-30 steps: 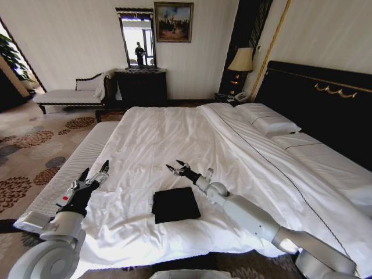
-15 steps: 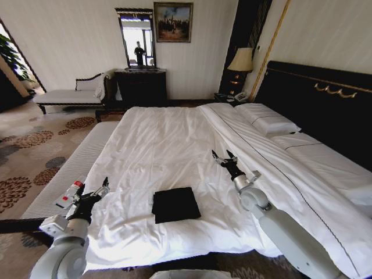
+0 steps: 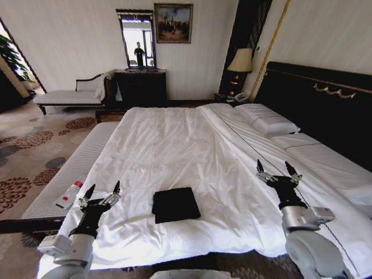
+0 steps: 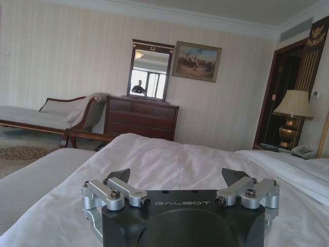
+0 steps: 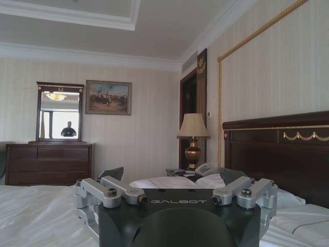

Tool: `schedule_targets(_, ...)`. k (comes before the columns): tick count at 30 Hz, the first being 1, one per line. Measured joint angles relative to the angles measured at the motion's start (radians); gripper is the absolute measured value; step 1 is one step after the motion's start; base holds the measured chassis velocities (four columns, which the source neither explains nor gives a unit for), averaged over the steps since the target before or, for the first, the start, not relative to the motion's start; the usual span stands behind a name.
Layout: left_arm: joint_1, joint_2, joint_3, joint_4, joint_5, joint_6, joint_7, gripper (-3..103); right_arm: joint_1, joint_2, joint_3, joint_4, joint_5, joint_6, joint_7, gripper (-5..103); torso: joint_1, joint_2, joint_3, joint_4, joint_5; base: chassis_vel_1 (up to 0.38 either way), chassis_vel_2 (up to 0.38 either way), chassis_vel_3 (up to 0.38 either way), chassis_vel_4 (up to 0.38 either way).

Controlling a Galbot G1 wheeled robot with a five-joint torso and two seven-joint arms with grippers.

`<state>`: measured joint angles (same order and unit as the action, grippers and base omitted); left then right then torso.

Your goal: Fold the clothes on the bed.

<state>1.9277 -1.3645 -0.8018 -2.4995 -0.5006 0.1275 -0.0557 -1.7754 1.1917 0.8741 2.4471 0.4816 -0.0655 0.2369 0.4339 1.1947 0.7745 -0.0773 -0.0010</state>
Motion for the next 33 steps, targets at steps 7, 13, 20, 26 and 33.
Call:
schedule_targets(7,-0.003,0.001,0.001,0.0,0.0,0.005,0.0,100,0.001,0.003,-0.005,0.003,0.003,-0.006,-0.005,100,0.0,0.0,0.0,0.0004,0.0003,0.0,0.0,0.0,0.0)
schedule_targets(13,-0.004,0.001,0.0,-0.004,-0.002,0.006,0.0,100,0.005,0.001,-0.01,-0.002,0.006,-0.006,-0.007,100,0.0,0.0,0.0,0.0003,0.0002,0.0,0.0,0.0,0.0)
schedule_targets(20,-0.004,0.002,0.0,-0.003,-0.003,0.006,-0.001,100,0.008,0.0,-0.013,-0.005,0.008,-0.004,-0.008,100,0.0,0.0,0.0,0.0003,0.0003,0.0,0.0,0.0,0.0)
schedule_targets(26,-0.005,0.002,-0.001,-0.002,-0.004,0.007,-0.002,100,0.009,-0.001,-0.015,-0.007,0.009,-0.002,-0.009,100,0.0,0.0,0.0,0.0002,0.0002,0.0,0.0,0.0,0.0)
schedule_targets(33,-0.005,0.002,-0.001,-0.002,-0.004,0.007,-0.002,100,0.01,-0.001,-0.016,-0.008,0.01,-0.002,-0.009,100,0.0,0.0,0.0,0.0003,0.0002,0.0,0.0,0.0,0.0)
